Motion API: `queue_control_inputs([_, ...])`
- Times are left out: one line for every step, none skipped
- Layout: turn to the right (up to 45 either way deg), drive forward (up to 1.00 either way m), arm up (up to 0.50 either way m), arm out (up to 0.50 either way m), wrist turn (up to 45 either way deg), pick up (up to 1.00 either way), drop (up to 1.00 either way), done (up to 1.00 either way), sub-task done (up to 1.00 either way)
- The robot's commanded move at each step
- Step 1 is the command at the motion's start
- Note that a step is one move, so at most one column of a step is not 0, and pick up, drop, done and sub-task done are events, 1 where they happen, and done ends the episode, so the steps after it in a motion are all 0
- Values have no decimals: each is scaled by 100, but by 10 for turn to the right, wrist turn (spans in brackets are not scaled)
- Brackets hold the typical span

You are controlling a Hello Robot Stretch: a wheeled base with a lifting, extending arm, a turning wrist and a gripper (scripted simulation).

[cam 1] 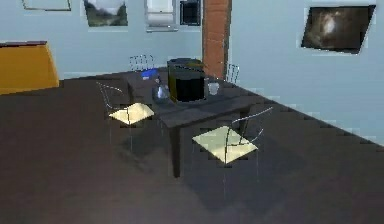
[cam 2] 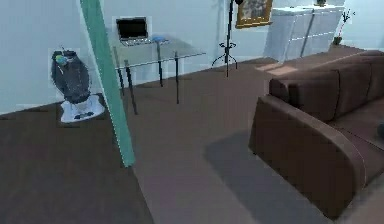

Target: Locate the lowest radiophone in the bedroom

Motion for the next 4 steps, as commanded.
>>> queue_control_inputs([-60,0,0,0,0,0,0,0,0])
queue_control_inputs([0,10,0,0,0,0,0,0,0])
queue_control_inputs([-450,0,0,0,0,0,0,0,0])
queue_control_inputs([-390,0,0,0,0,0,0,0,0])
